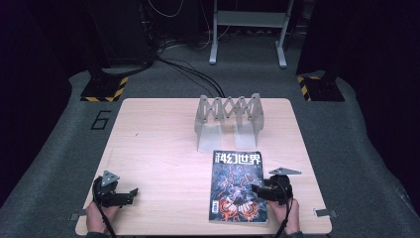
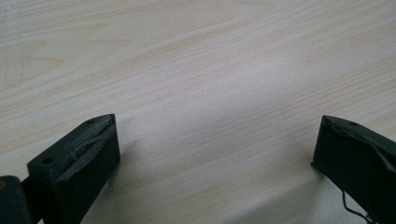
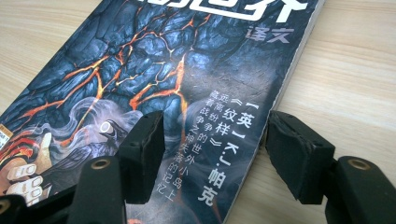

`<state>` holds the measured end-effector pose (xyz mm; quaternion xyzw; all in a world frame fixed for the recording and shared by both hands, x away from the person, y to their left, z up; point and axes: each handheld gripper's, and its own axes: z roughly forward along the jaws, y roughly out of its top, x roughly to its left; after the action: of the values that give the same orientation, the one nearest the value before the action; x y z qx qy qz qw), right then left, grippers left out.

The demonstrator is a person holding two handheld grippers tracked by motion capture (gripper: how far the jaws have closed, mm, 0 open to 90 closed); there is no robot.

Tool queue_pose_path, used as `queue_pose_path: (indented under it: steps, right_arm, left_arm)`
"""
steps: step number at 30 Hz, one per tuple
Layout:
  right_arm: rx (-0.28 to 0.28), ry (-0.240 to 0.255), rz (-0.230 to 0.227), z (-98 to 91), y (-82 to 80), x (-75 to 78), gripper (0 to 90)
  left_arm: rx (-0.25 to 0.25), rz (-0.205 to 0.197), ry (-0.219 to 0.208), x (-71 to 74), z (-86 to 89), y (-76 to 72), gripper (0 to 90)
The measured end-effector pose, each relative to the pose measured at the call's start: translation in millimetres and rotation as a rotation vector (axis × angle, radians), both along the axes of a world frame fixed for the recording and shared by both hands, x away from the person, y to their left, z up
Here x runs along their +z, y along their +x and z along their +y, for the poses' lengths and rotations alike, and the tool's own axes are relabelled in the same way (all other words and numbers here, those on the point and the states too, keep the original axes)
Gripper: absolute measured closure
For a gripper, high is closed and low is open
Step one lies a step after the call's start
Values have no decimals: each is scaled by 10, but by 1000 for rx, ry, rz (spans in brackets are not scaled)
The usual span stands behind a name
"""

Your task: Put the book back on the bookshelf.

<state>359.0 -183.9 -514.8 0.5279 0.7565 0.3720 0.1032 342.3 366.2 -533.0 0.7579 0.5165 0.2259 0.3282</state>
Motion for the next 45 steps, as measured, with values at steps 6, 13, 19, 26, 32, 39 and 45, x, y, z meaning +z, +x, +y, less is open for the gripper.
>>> queue_pose_path:
  steps: [6,13,19,26,32,39,45]
  right_arm:
    - [15,10,3,172,-1,-2,354]
    - [37,7,13,364,22,4,354]
    - [32,11,5,487,21,-4,348]
    - [90,-38,-14,584,61,-1,344]
    - [175,-78,-24,529,101,4,306]
    - [209,-69,40,455,181,48,290]
    - [220,-89,45,445,227,57,280]
  left_arm:
    - [0,0,0,0,0,0,4]
    - [0,0,0,0,-1,0,4]
    - [5,1,0,1,-3,-3,4]
    - [36,0,-1,1,-22,7,5]
    - [77,19,-27,52,-162,32,49]
    - [-69,22,-20,194,-615,125,6]
    - [-137,22,-19,188,-880,202,1]
